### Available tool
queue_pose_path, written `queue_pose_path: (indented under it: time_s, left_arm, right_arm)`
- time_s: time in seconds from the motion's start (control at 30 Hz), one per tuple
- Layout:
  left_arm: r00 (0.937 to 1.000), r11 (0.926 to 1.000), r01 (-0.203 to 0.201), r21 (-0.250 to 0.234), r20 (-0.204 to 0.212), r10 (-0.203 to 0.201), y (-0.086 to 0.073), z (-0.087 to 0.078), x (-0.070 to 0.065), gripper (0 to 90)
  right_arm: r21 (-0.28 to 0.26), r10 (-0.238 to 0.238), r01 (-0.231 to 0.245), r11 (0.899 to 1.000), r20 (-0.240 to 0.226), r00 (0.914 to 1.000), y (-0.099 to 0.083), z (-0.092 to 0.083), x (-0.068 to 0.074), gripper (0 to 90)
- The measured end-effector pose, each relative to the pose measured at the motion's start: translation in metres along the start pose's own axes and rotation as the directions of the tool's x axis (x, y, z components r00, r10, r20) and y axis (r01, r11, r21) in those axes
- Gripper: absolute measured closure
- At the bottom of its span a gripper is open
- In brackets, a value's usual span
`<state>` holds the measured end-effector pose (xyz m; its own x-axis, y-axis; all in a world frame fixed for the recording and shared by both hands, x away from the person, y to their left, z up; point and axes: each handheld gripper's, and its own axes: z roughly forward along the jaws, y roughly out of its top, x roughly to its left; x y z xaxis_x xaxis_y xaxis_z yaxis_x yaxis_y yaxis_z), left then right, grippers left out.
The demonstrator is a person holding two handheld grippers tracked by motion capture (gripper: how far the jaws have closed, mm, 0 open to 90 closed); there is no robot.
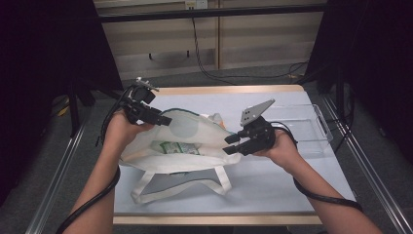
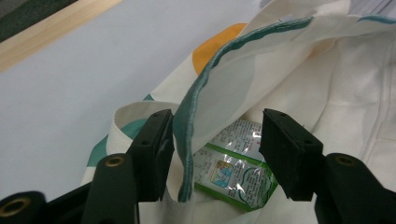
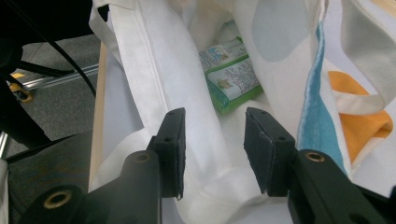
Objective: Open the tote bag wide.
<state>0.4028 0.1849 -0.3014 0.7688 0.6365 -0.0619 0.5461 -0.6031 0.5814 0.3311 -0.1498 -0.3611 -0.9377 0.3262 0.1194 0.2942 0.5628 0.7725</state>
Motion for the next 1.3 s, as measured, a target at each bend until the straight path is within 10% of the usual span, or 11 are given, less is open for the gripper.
queue_pose_path:
  time_s: [1.3]
  left_arm:
    - [0.9932,0.9922,-0.09,-0.086,0.065,0.096,-0.013,-0.024,-0.037,43.1]
  right_arm:
    - [0.016,0.075,-0.076,0.997,0.04,0.9964,0.026,0.028,-0.019,72.9]
